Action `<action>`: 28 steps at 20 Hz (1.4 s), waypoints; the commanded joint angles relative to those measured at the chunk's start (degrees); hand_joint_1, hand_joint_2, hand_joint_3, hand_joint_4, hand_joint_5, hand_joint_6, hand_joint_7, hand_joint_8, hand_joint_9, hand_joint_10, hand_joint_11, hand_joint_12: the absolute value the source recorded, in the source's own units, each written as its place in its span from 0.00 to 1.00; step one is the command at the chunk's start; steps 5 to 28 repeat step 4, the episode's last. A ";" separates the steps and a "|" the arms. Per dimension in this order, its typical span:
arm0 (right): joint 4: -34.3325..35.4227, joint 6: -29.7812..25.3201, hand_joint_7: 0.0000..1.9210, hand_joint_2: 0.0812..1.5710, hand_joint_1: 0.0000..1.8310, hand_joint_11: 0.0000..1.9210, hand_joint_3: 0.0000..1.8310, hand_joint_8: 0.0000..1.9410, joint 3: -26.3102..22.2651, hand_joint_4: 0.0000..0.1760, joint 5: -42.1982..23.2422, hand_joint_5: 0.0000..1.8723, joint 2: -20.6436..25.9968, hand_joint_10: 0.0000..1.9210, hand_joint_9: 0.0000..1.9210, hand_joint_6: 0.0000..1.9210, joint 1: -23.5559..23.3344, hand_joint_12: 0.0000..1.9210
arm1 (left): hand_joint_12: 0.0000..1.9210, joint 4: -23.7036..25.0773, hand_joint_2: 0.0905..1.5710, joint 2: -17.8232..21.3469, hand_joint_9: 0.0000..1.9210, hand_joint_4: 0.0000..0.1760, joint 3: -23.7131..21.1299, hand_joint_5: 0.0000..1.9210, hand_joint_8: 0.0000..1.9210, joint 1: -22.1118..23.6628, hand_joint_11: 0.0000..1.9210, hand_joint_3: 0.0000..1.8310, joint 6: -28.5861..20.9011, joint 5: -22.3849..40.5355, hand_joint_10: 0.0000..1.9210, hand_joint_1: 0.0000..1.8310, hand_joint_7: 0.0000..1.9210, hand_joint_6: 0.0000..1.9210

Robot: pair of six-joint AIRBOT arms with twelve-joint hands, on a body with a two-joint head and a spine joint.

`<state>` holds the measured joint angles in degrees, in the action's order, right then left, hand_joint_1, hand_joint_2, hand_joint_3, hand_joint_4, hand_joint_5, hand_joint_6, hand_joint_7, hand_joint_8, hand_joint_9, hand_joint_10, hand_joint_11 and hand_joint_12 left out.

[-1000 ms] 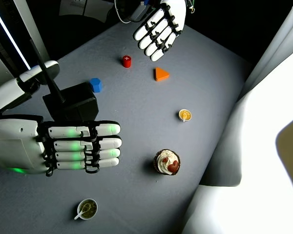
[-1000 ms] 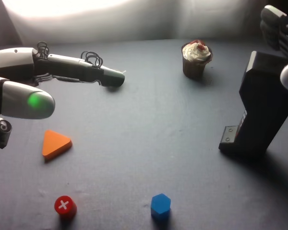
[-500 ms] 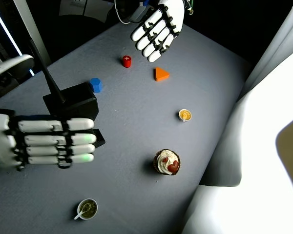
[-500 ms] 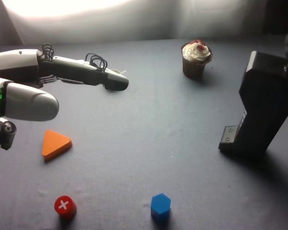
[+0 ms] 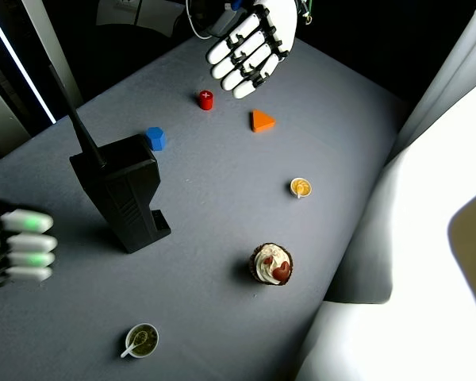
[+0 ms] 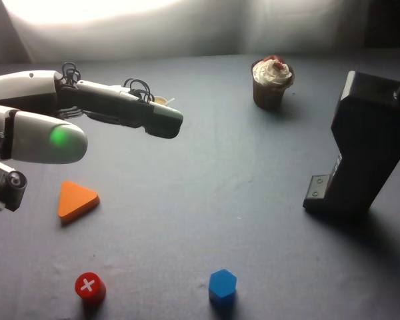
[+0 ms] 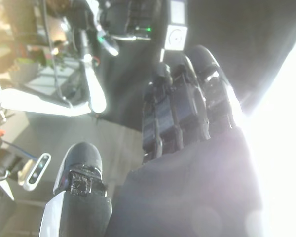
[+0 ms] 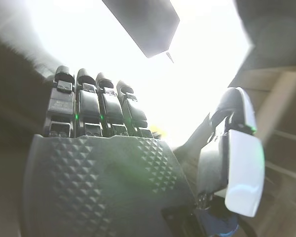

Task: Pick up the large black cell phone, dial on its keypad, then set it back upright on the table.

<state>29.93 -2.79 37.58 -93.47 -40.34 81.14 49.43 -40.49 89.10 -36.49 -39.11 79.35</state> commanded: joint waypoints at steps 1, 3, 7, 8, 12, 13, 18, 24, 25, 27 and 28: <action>2.81 -0.34 0.00 0.64 0.13 0.03 0.01 0.00 -0.45 0.10 -7.56 0.00 0.52 0.00 0.00 0.00 0.54 0.02 | 0.45 -5.03 0.81 0.14 0.21 0.02 -0.22 0.21 0.01 1.64 0.00 0.00 -0.46 5.10 0.01 0.00 0.25 0.01; 8.58 -0.35 0.00 0.65 0.11 0.03 0.00 0.00 -2.42 0.08 -7.57 0.00 1.28 0.00 0.00 0.00 2.65 0.03 | 0.62 -5.13 0.83 0.13 0.29 0.00 -0.22 0.21 0.01 1.65 0.02 0.00 -0.46 5.14 0.02 0.05 0.32 0.00; 11.50 -0.44 0.00 0.65 0.12 0.03 0.00 0.00 -3.57 0.09 -7.58 0.00 1.52 0.00 0.00 0.00 4.07 0.03 | 0.66 -5.17 0.83 0.13 0.35 0.00 -0.22 0.24 0.02 1.65 0.08 0.00 -0.46 5.15 0.05 0.09 0.36 0.01; 11.50 -0.44 0.00 0.65 0.12 0.03 0.00 0.00 -3.57 0.09 -7.58 0.00 1.52 0.00 0.00 0.00 4.07 0.03 | 0.66 -5.17 0.83 0.13 0.35 0.00 -0.22 0.24 0.02 1.65 0.08 0.00 -0.46 5.15 0.05 0.09 0.36 0.01; 11.50 -0.44 0.00 0.65 0.12 0.03 0.00 0.00 -3.57 0.09 -7.58 0.00 1.52 0.00 0.00 0.00 4.07 0.03 | 0.66 -5.17 0.83 0.13 0.35 0.00 -0.22 0.24 0.02 1.65 0.08 0.00 -0.46 5.15 0.05 0.09 0.36 0.01; 11.50 -0.44 0.00 0.65 0.12 0.03 0.00 0.00 -3.57 0.09 -7.58 0.00 1.52 0.00 0.00 0.00 4.07 0.03 | 0.66 -5.17 0.83 0.13 0.35 0.00 -0.22 0.24 0.02 1.65 0.08 0.00 -0.46 5.15 0.05 0.09 0.36 0.01; 11.50 -0.44 0.00 0.65 0.12 0.03 0.00 0.00 -3.57 0.09 -7.58 0.00 1.52 0.00 0.00 0.00 4.07 0.03 | 0.66 -5.17 0.83 0.13 0.35 0.00 -0.22 0.24 0.02 1.65 0.08 0.00 -0.46 5.15 0.05 0.09 0.36 0.01; 11.50 -0.44 0.00 0.65 0.12 0.03 0.00 0.00 -3.57 0.09 -7.58 0.00 1.52 0.00 0.00 0.00 4.07 0.03 | 0.66 -5.17 0.83 0.13 0.35 0.00 -0.22 0.24 0.02 1.65 0.08 0.00 -0.46 5.15 0.05 0.09 0.36 0.01; 11.50 -0.44 0.00 0.65 0.12 0.03 0.00 0.00 -3.57 0.09 -7.58 0.00 1.52 0.00 0.00 0.00 4.07 0.03 | 0.66 -5.17 0.83 0.13 0.35 0.00 -0.22 0.24 0.02 1.65 0.08 0.00 -0.46 5.15 0.05 0.09 0.36 0.01; 11.50 -0.44 0.00 0.65 0.12 0.03 0.00 0.00 -3.57 0.09 -7.58 0.00 1.52 0.00 0.00 0.00 4.07 0.03 | 0.66 -5.17 0.83 0.13 0.35 0.00 -0.22 0.24 0.02 1.65 0.08 0.00 -0.46 5.15 0.05 0.09 0.36 0.01; 11.50 -0.44 0.00 0.65 0.12 0.03 0.00 0.00 -3.57 0.09 -7.58 0.00 1.52 0.00 0.00 0.00 4.07 0.03 | 0.66 -5.17 0.83 0.13 0.35 0.00 -0.22 0.24 0.02 1.65 0.08 0.00 -0.46 5.15 0.05 0.09 0.36 0.01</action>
